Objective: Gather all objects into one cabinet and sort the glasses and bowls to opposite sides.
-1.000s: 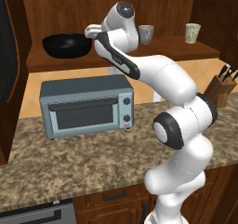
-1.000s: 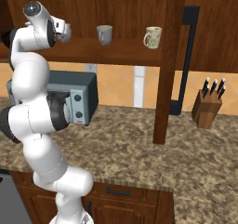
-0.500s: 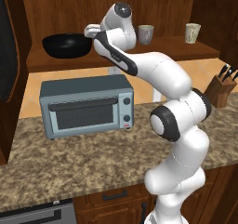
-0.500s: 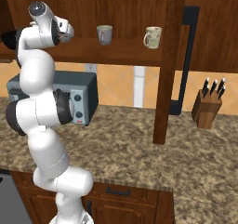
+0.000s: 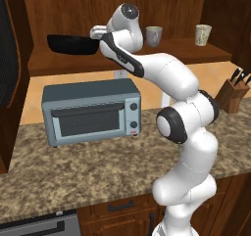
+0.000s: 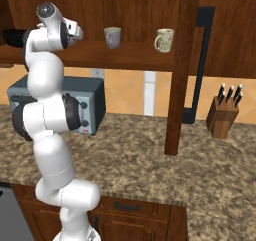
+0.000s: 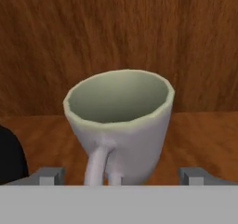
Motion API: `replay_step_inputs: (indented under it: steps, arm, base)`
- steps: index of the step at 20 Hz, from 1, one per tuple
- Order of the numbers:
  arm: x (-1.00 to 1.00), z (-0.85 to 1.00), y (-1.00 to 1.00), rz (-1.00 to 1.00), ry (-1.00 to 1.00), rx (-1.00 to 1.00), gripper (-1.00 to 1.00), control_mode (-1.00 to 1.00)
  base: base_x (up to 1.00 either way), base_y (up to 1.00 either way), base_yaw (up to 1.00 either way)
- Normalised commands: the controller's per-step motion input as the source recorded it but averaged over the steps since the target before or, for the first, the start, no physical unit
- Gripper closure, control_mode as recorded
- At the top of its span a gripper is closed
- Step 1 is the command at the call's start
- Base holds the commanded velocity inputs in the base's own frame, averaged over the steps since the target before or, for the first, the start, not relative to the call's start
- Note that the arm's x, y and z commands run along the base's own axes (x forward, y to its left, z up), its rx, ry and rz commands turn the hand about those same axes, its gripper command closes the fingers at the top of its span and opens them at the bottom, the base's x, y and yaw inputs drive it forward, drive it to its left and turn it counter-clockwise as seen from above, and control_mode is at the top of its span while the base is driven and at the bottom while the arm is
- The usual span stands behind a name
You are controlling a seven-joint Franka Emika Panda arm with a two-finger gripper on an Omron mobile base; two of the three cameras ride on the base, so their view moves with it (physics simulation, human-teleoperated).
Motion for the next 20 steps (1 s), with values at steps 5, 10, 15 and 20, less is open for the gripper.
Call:
replay_step_inputs:
  steps: [5, 10, 15, 20]
  arm:
    - [0.17, -0.03, 0.0, 0.0, 0.0, 0.0, -1.0, -1.0]
    - [0.16, -0.03, 0.0, 0.0, 0.0, 0.0, 1.0, -1.0]
    - [0.1, -0.01, 0.0, 0.0, 0.0, 0.0, 1.0, -1.0]
    - [0.03, 0.0, 0.0, 0.0, 0.0, 0.0, 1.0, -1.0]
  base:
    - [0.0, 0.0, 0.0]
    - [0.0, 0.0, 0.0]
    - [0.0, 0.0, 0.0]
    - [0.0, 0.0, 0.0]
